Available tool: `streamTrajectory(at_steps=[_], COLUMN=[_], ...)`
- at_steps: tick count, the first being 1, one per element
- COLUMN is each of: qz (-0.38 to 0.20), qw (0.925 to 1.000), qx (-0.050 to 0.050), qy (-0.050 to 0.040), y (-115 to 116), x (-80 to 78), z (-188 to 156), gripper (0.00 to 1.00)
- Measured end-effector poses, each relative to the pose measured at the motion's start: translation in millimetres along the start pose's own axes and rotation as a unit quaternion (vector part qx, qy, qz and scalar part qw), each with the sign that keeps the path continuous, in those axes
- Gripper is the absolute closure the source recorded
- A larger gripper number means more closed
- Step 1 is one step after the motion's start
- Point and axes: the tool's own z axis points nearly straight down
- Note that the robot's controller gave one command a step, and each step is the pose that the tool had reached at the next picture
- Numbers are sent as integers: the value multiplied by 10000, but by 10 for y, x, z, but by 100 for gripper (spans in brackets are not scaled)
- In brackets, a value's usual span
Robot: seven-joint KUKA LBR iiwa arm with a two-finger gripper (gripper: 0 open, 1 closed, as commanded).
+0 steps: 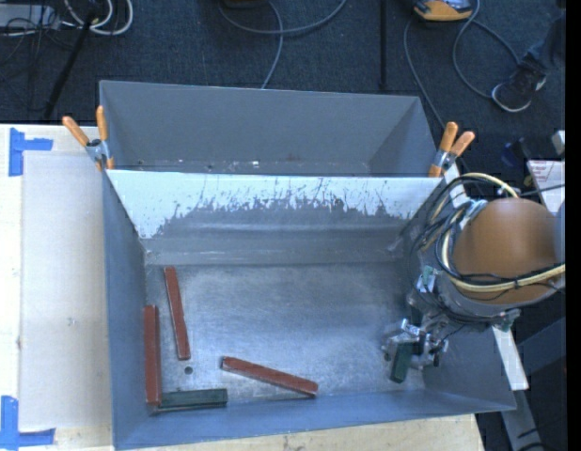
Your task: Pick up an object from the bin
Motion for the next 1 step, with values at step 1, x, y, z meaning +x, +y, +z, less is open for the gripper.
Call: streamTrajectory(at_steps=[1], qz=[3], qw=[10000], qx=[0], qy=[-1], y=[0], x=[-1], z=[0], gripper=[100])
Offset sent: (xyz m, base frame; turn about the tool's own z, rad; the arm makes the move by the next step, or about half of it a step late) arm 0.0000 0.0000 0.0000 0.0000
